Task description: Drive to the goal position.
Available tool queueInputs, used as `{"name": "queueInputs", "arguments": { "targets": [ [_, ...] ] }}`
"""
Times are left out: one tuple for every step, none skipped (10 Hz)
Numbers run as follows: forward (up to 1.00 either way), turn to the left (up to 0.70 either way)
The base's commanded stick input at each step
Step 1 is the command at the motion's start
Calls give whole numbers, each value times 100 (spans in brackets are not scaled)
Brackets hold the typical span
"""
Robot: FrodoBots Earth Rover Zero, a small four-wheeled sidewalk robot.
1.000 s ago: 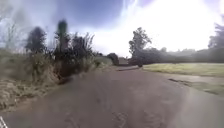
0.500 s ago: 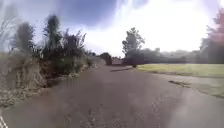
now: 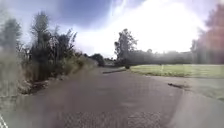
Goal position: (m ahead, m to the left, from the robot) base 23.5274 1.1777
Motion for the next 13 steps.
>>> {"name": "queueInputs", "arguments": {
  "targets": [
    [85,-12],
    [85,-1],
    [85,0],
    [85,0],
    [85,0],
    [85,0],
    [85,0],
    [85,0],
    [85,0],
    [85,0],
    [85,0],
    [85,0],
    [85,0]
  ]
}}
